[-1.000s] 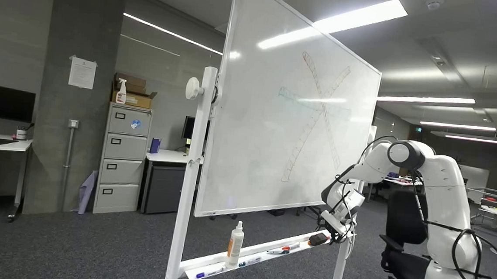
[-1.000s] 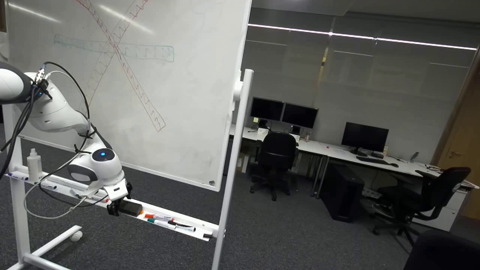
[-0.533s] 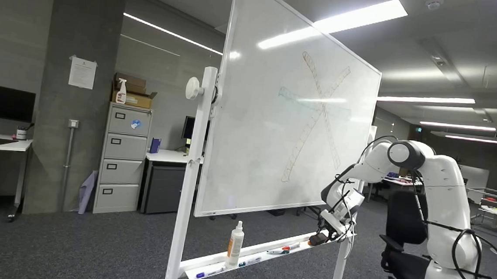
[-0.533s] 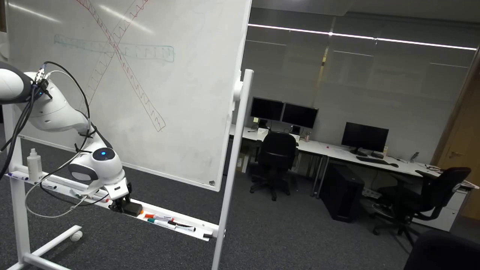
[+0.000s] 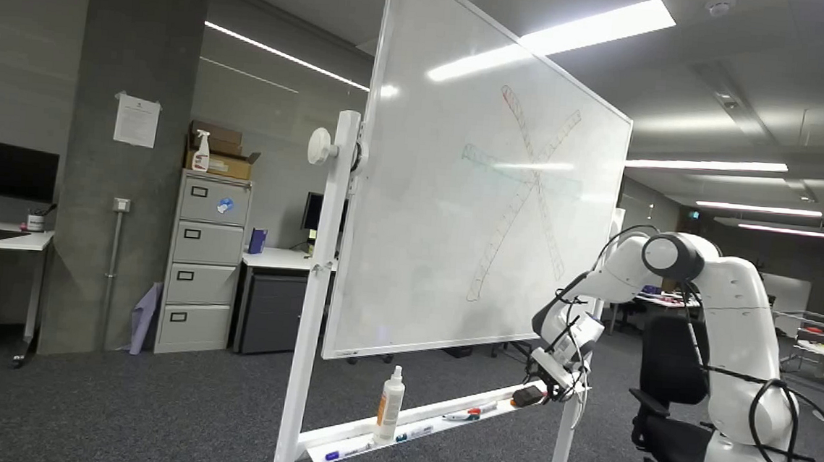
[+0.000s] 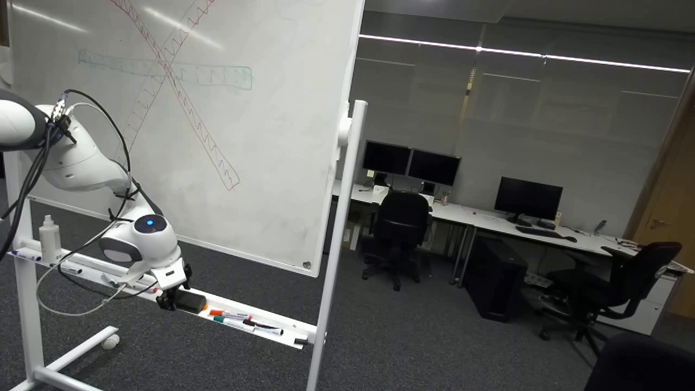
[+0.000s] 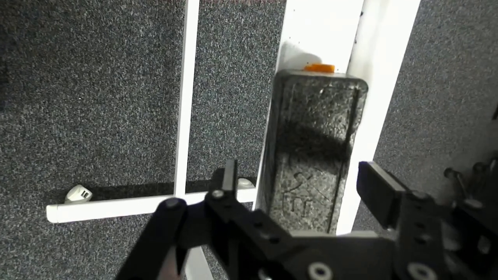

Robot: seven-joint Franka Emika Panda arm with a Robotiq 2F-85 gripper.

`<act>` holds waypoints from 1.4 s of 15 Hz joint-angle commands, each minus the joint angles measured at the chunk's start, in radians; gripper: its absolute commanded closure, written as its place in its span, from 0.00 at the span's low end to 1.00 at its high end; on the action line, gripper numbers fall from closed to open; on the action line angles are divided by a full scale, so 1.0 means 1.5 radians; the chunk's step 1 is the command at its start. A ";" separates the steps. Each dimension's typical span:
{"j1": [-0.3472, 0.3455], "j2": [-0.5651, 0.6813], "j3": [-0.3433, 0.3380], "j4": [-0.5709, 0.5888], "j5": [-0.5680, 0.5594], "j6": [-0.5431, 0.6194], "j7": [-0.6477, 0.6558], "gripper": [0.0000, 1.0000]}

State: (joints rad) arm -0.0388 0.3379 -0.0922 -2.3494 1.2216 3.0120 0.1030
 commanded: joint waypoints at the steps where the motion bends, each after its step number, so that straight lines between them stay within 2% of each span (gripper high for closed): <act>1: -0.004 0.015 -0.001 0.019 0.003 0.010 -0.006 0.18; 2: -0.004 0.019 -0.001 0.022 0.003 0.010 -0.006 0.31; 6: -0.003 0.030 -0.003 0.035 0.001 0.011 -0.004 0.46; 7: -0.003 0.029 -0.004 0.038 0.000 0.011 -0.003 0.61; 8: -0.002 0.028 -0.004 0.038 -0.001 0.010 -0.002 0.70; 10: -0.002 0.027 -0.004 0.041 0.000 0.010 -0.003 0.77; 11: -0.002 0.028 -0.005 0.041 -0.001 0.011 -0.003 0.84; 12: -0.002 0.029 -0.005 0.042 -0.001 0.011 -0.004 0.44; 14: -0.001 0.030 -0.006 0.042 -0.001 0.011 -0.004 0.42; 19: -0.001 0.039 -0.006 0.042 0.000 0.013 -0.005 0.05; 21: -0.001 0.041 -0.005 0.042 0.000 0.014 -0.006 0.00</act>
State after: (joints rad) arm -0.0391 0.3871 -0.0981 -2.3025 1.2205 3.0120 0.1033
